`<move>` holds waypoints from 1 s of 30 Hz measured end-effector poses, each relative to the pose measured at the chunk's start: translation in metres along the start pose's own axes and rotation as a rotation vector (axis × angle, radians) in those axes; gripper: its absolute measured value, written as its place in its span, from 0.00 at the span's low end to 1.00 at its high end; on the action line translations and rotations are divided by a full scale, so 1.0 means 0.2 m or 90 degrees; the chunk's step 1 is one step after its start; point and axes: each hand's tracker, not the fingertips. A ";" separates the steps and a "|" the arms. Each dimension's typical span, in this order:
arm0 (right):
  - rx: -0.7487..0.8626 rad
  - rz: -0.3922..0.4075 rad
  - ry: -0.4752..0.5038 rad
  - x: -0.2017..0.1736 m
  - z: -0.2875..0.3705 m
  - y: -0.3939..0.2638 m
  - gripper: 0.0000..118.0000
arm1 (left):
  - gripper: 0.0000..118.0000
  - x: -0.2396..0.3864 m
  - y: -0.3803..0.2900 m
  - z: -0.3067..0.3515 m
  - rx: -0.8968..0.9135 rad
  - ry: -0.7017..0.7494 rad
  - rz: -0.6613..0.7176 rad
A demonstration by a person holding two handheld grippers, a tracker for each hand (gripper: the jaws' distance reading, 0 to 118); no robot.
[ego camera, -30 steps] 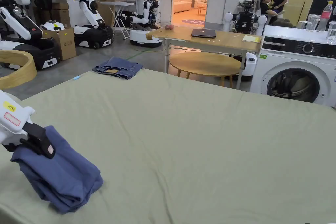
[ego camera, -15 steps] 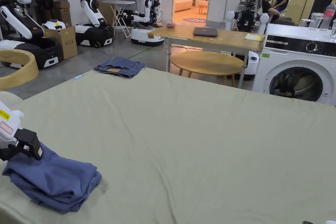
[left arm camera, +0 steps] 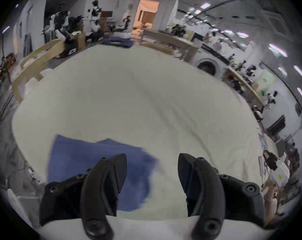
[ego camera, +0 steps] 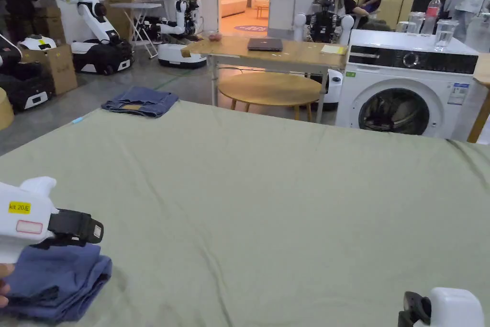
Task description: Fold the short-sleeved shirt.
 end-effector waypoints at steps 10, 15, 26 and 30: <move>0.057 -0.033 -0.035 0.05 0.02 0.14 0.00 | 0.52 0.86 -0.33 -0.29 0.244 -0.016 -0.118; 0.094 -0.049 -0.052 0.10 0.04 0.19 0.00 | 0.46 1.16 -0.41 -0.34 0.326 0.038 -0.166; 0.151 -0.077 -0.077 0.09 0.11 0.18 0.00 | 0.00 1.38 -0.46 -0.32 0.416 0.055 -0.194; 0.166 -0.069 -0.084 0.08 0.10 0.18 0.00 | 0.00 1.39 -0.48 -0.31 0.423 0.050 -0.202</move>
